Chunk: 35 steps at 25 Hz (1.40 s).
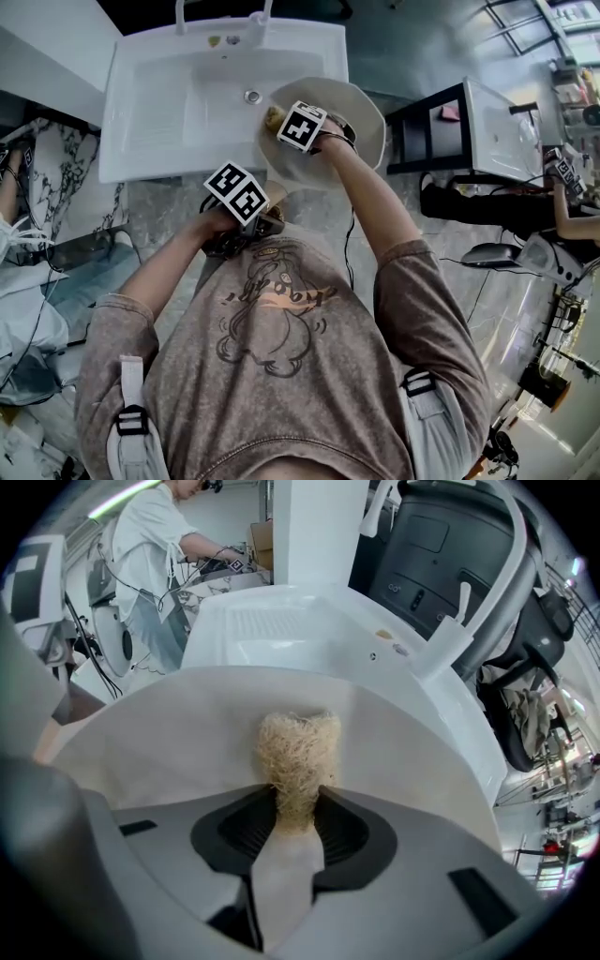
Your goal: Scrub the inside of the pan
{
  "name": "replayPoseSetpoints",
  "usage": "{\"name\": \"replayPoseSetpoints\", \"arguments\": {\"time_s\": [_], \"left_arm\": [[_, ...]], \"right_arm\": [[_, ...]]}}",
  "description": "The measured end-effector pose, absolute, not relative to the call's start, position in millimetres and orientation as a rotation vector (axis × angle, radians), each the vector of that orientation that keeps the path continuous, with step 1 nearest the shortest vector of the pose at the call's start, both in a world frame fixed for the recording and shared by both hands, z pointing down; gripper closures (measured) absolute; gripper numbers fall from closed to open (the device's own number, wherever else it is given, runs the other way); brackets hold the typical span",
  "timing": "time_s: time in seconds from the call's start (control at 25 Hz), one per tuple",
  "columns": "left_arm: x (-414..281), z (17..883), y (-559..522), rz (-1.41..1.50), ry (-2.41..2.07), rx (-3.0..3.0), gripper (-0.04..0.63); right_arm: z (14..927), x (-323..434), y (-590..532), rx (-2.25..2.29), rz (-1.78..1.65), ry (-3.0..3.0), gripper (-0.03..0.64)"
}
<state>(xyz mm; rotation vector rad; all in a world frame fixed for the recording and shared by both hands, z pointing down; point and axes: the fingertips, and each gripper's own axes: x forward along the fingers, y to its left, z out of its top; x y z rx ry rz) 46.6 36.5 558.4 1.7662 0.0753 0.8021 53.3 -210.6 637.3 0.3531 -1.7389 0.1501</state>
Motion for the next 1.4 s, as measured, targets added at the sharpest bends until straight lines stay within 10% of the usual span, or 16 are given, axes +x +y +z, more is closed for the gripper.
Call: {"name": "replayPoseSetpoints", "arguments": {"time_s": [1.4], "left_arm": [[41.1,558.3,34.3,0.803,0.096,1.768,0.551]], "right_arm": [[624.6,191.5,-211.7,0.206,0.073,-1.325,0.479]]}}
